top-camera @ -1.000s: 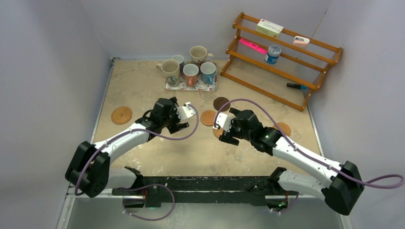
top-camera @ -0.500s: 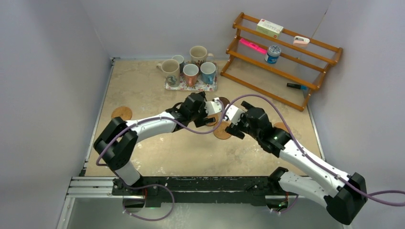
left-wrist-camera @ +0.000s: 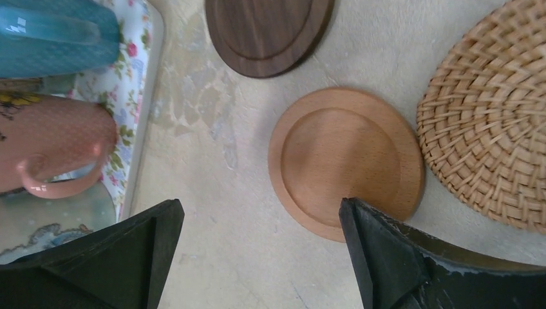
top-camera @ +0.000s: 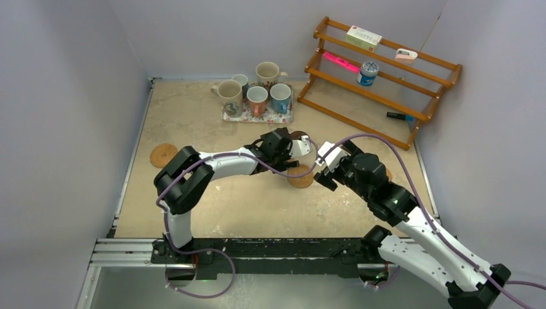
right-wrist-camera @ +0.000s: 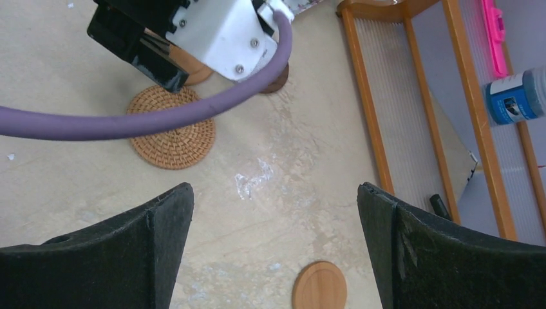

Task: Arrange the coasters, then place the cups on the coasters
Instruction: Move the coaster to the center of the board.

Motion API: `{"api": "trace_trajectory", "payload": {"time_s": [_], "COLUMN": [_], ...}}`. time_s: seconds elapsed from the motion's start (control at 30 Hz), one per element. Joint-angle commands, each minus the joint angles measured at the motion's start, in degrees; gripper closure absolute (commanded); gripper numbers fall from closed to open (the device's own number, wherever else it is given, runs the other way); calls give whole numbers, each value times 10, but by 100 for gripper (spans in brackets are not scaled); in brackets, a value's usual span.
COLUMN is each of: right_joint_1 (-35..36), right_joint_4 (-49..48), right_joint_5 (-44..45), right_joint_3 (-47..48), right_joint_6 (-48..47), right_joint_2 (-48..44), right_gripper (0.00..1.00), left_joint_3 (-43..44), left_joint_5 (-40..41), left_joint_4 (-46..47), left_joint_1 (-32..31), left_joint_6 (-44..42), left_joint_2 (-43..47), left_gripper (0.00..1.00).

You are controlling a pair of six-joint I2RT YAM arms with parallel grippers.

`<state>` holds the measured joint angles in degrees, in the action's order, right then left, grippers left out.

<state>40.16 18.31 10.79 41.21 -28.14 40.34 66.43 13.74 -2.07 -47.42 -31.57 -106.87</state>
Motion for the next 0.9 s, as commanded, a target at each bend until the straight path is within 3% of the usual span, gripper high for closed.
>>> {"api": "trace_trajectory", "payload": {"time_s": [0.0,0.33,0.87], "right_joint_1": [3,3,4], "right_joint_4": [-17,-30,-40], "right_joint_5": [-33,-42,-44], "right_joint_3": [-10,-26,-34], "right_joint_6": [20,20,20], "right_joint_2": [-8,-24,-29], "right_gripper": [1,1,1], "left_joint_3": [24,17,-153], "left_joint_5": [40,31,-5], "left_joint_4": [-4,-34,-2], "left_joint_1": [-2,47,138], "left_joint_6": [1,18,15], "left_joint_2": [-27,-32,100], "left_gripper": [0,0,0]}}
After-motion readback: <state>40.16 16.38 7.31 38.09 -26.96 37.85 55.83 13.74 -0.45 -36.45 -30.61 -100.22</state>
